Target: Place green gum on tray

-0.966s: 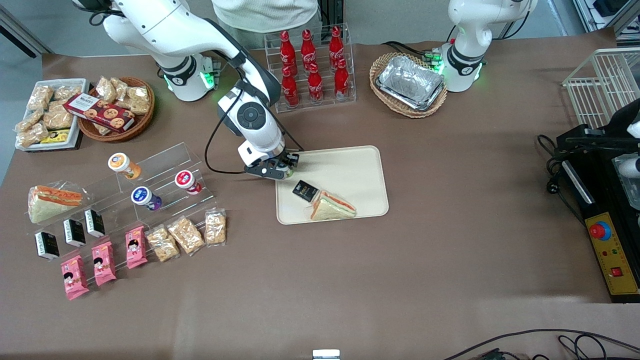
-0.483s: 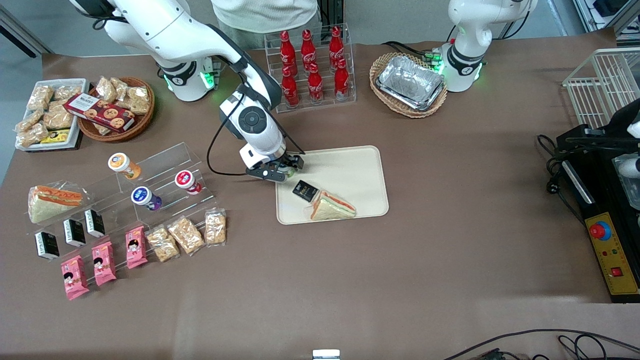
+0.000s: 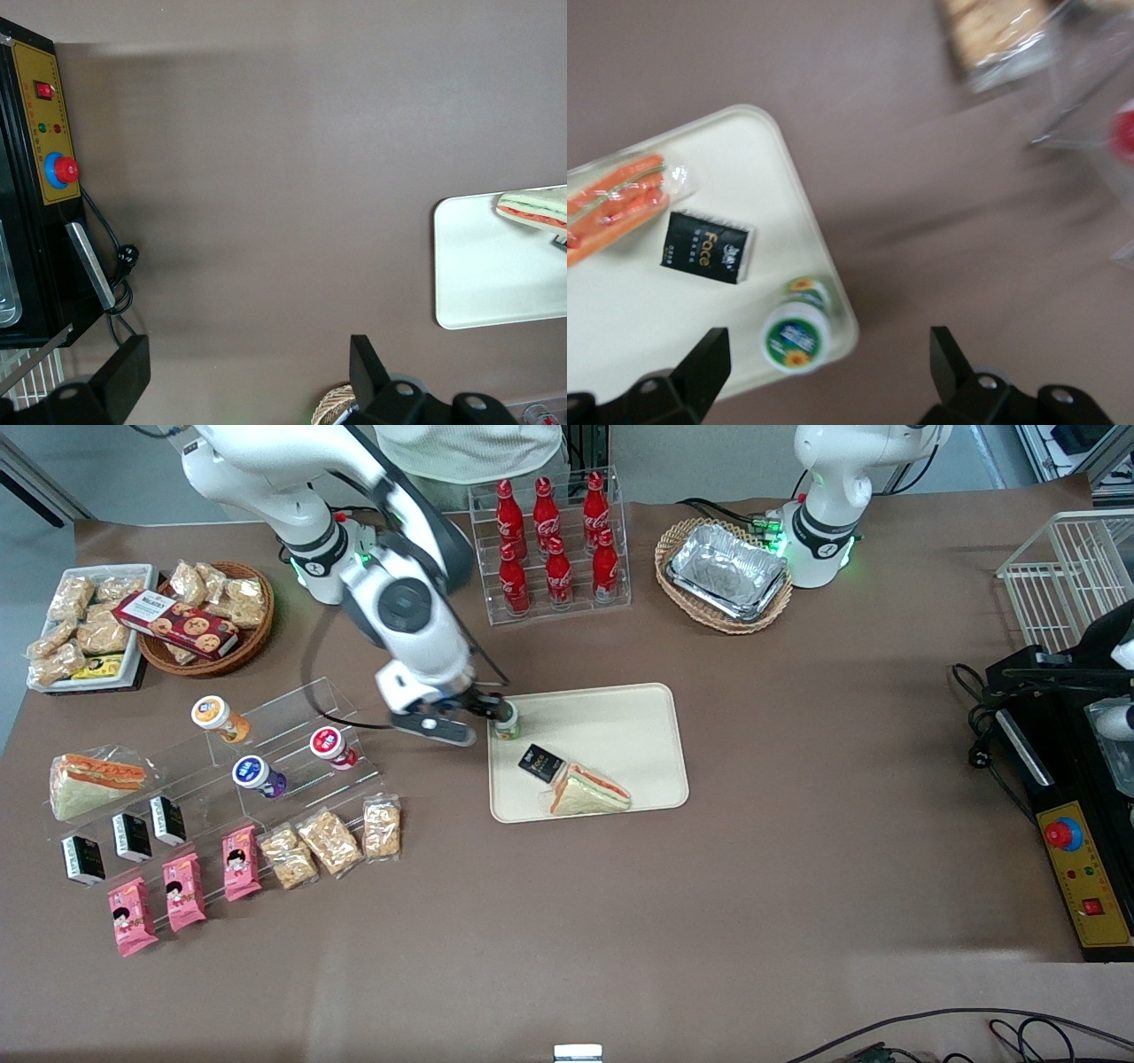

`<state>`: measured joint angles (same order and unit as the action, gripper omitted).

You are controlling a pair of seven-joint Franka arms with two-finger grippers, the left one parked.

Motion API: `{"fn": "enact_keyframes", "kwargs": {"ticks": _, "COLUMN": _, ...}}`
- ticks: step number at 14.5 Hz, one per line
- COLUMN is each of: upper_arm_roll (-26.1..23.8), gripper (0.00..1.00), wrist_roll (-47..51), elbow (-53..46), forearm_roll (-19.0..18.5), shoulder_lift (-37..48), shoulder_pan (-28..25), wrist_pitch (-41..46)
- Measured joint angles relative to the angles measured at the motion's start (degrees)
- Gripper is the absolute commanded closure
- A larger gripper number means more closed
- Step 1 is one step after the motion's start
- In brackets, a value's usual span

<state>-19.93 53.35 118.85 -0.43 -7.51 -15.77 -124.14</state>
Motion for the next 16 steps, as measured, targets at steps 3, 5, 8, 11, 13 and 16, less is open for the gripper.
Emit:
{"fn": "enact_keyframes", "kwargs": {"ticks": 3, "upper_arm_roll": 1.72, "gripper": 0.0, "wrist_roll": -9.57, "elbow": -2.54, "forearm_roll": 3.31, "shoulder_lift": 5.96, "shoulder_pan": 6.06, "wrist_pitch": 6.89}}
{"fn": "enact_keyframes", "kwargs": {"ticks": 5, "upper_arm_roll": 7.05, "gripper": 0.0, "wrist_roll": -17.61, "elbow": -4.92, "forearm_roll": 3.63, "shoulder_lift": 6.77, "shoulder_pan": 7.44, "wrist_pitch": 10.37}}
{"fn": "enact_keyframes", "kwargs": {"ticks": 8, "upper_arm_roll": 18.15, "gripper": 0.0, "wrist_roll": -31.7, "elbow": -11.39, "forearm_roll": 3.82, "shoulder_lift": 6.01, "shoulder_pan": 8.11, "wrist_pitch": 17.18}}
{"fn": "enact_keyframes", "kwargs": {"ticks": 11, "upper_arm_roll": 27.53, "gripper": 0.0, "wrist_roll": -39.67, "elbow": -16.69, "forearm_roll": 3.85, "shoulder_lift": 5.24, "shoulder_pan": 8.69, "wrist_pitch": 20.88}}
{"fn": "enact_keyframes", "kwargs": {"ticks": 13, "upper_arm_roll": 32.27, "gripper": 0.0, "wrist_roll": -41.65, "elbow": -18.88, "forearm_roll": 3.86, "shoulder_lift": 4.99, "shoulder_pan": 8.81, "wrist_pitch": 22.65}}
{"fn": "enact_keyframes", "kwargs": {"ticks": 16, "upper_arm_roll": 34.64, "gripper": 0.0, "wrist_roll": -42.79, "elbow": -21.83, "forearm_roll": 3.86, "shoulder_lift": 4.93, "shoulder_pan": 8.76, "wrist_pitch": 24.9}}
